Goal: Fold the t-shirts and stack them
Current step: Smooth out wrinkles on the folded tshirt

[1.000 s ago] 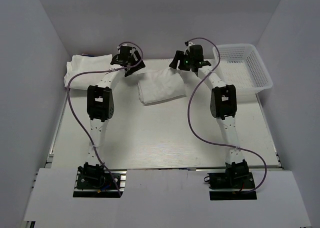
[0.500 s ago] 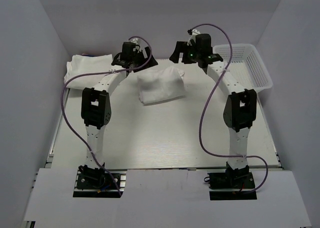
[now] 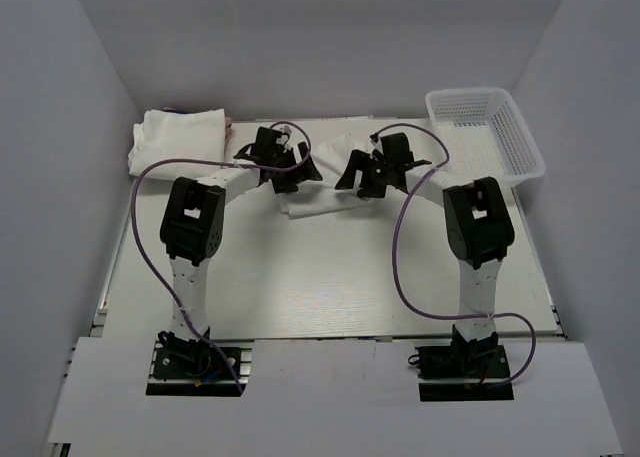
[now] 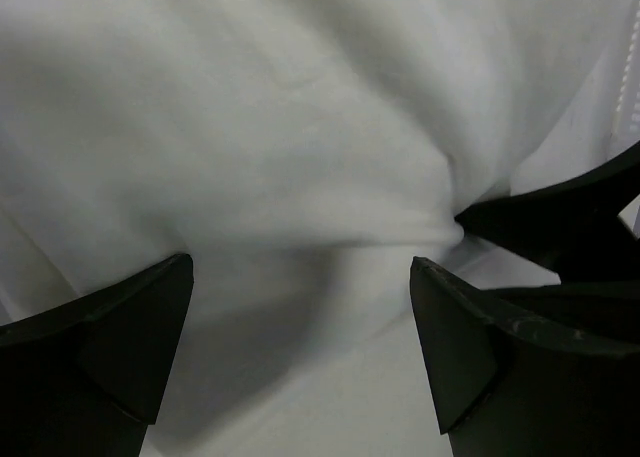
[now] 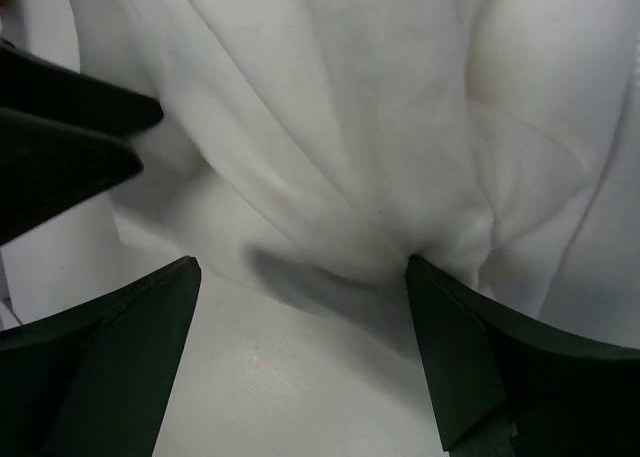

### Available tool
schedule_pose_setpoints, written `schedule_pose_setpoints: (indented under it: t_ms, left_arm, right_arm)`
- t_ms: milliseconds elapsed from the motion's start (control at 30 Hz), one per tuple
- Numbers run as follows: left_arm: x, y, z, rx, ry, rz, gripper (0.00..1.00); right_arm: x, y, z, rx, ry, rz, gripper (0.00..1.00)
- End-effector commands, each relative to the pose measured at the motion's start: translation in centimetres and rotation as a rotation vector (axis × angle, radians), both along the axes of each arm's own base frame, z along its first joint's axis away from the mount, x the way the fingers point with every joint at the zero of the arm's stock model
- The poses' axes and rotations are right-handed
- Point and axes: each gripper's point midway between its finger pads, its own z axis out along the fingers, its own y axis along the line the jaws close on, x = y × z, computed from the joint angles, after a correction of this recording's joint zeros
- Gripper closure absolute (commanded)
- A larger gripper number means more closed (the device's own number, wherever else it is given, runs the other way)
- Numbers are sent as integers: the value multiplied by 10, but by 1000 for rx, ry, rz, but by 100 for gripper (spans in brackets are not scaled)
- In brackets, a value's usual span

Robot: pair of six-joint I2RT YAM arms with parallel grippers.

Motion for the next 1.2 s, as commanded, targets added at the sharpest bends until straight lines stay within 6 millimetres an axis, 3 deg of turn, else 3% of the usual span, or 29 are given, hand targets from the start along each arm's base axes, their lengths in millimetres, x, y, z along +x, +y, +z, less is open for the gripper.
schedule_pose_setpoints:
  t_ms: [0, 33, 67, 100, 167, 233, 267, 300, 333, 367, 433, 467, 500, 567, 600, 633, 700, 733, 767, 800, 833, 867, 900, 967, 1000, 1067, 1100, 1133, 1167]
  left_arm:
    - [-31, -3, 14, -16, 34, -23, 0]
    - [-43, 2, 4, -2, 72, -22, 0]
    - [-53, 1, 8, 0, 76, -31, 0]
    - [-70, 2, -2, 13, 110, -40, 0]
    - [-91, 5, -6, 26, 144, -50, 0]
    - [-126, 5, -2, 23, 178, -88, 0]
    - [-141, 3, 1, 29, 191, -106, 0]
    - [-157, 6, 1, 37, 208, -115, 0]
    - [-162, 5, 30, 14, 148, -125, 0]
    - [-165, 8, 42, 34, 123, -111, 0]
    - [-173, 14, 61, 48, 84, -97, 0]
    - [-172, 22, 80, 69, 40, -62, 0]
    - [-169, 25, 90, 75, 16, -47, 0]
    - [-165, 34, 93, 116, -2, -3, 0]
    - [-159, 44, 96, 124, -16, 30, 0]
    - [-157, 46, 96, 129, -15, 56, 0]
    - [-142, 65, 83, 216, -17, 142, 0]
    - [-138, 68, 70, 251, 13, 152, 0]
    - [-127, 67, 76, 244, 2, 164, 0]
    - [-124, 68, 71, 260, 13, 171, 0]
    - [-120, 63, 61, 256, 32, 157, 0]
    - [-111, 65, 61, 252, 27, 170, 0]
    - [-107, 63, 57, 252, 28, 170, 2]
    - [-101, 65, 47, 268, 46, 170, 11]
    - [-97, 63, 34, 277, 62, 168, 15]
    - [-91, 57, 27, 243, 71, 148, 26]
    - [-90, 54, 21, 239, 76, 131, 30]
    - [-89, 48, 12, 228, 97, 113, 34]
    - [-84, 46, 12, 226, 93, 113, 45]
  right_arm:
    - [-19, -15, -14, -8, 79, -61, 10]
    - [-26, -19, -13, -25, 80, -59, 10]
    - [-38, -28, -27, -72, 99, -65, 10]
    - [-54, -32, -38, -96, 128, -45, 10]
    - [-76, -37, -39, -102, 142, -11, 10]
    - [-106, -42, -44, -102, 184, 28, 10]
    - [-112, -38, -24, -81, 122, 87, 10]
    - [-136, -43, -32, -97, 166, 116, 10]
    - [-149, -41, -28, -99, 174, 148, 10]
    - [-151, -40, 4, -87, 71, 181, 10]
    - [-161, -48, 14, -147, 25, 214, 10]
    - [-159, -48, 43, -135, -58, 213, 10]
    - [-152, -52, 54, -166, -100, 202, 10]
    - [-135, -48, 89, -161, -200, 201, 10]
    - [-130, -49, 95, -171, -222, 193, 10]
    - [-117, -44, 112, -160, -266, 191, 10]
    - [-102, -41, 109, -165, -276, 178, 10]
    - [-85, -41, 123, -184, -320, 145, 10]
    - [-76, -41, 124, -195, -334, 125, 10]
    - [-64, -44, 104, -235, -301, 100, 10]
    - [-49, -42, 118, -238, -335, 77, 10]
    - [-43, -43, 117, -254, -338, 72, 10]
    - [-29, -41, 101, -279, -305, 64, 10]
    - [-12, -42, 86, -327, -280, 40, 10]
    - [-3, -41, 91, -328, -287, 23, 10]
    - [3, -34, 63, -331, -233, 40, 11]
    - [11, -28, 68, -311, -251, 36, 13]
    - [13, -26, 47, -319, -207, 40, 16]
    - [21, -25, 50, -314, -210, 26, 23]
